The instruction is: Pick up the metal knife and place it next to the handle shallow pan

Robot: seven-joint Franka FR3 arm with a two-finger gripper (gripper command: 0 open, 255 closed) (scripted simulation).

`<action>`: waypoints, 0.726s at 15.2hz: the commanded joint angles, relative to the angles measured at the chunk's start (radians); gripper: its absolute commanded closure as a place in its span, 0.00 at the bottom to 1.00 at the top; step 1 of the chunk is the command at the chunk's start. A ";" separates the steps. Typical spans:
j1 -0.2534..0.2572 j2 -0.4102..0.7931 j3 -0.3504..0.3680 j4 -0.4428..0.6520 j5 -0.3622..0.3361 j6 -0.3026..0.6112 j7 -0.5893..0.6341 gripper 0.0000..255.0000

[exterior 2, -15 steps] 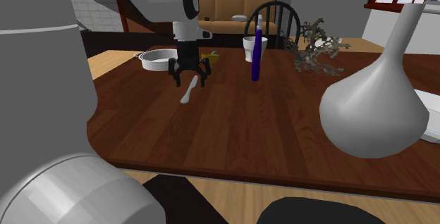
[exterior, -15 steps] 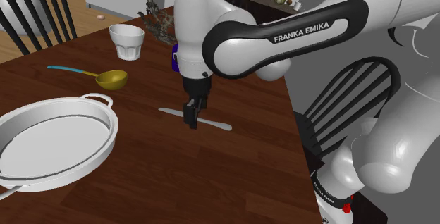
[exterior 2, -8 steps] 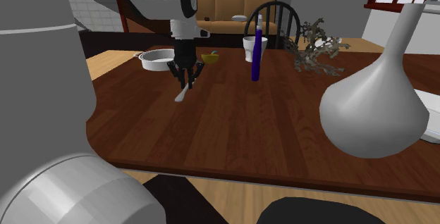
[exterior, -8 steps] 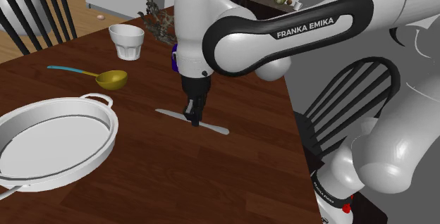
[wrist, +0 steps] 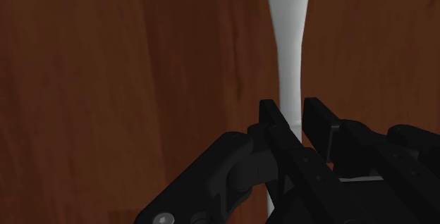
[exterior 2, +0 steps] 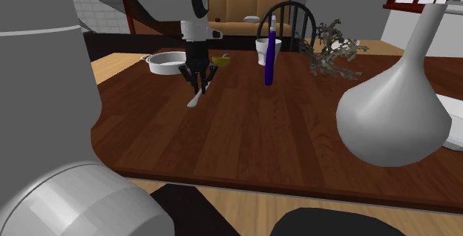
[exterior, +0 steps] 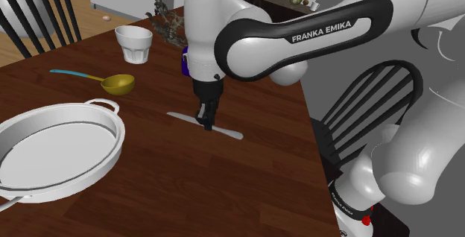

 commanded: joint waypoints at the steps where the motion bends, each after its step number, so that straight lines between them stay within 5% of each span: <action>1: -0.002 -0.005 -0.002 0.006 0.002 -0.019 -0.004 1.00; 11: -0.005 -0.045 -0.002 0.098 0.020 -0.147 -0.022 1.00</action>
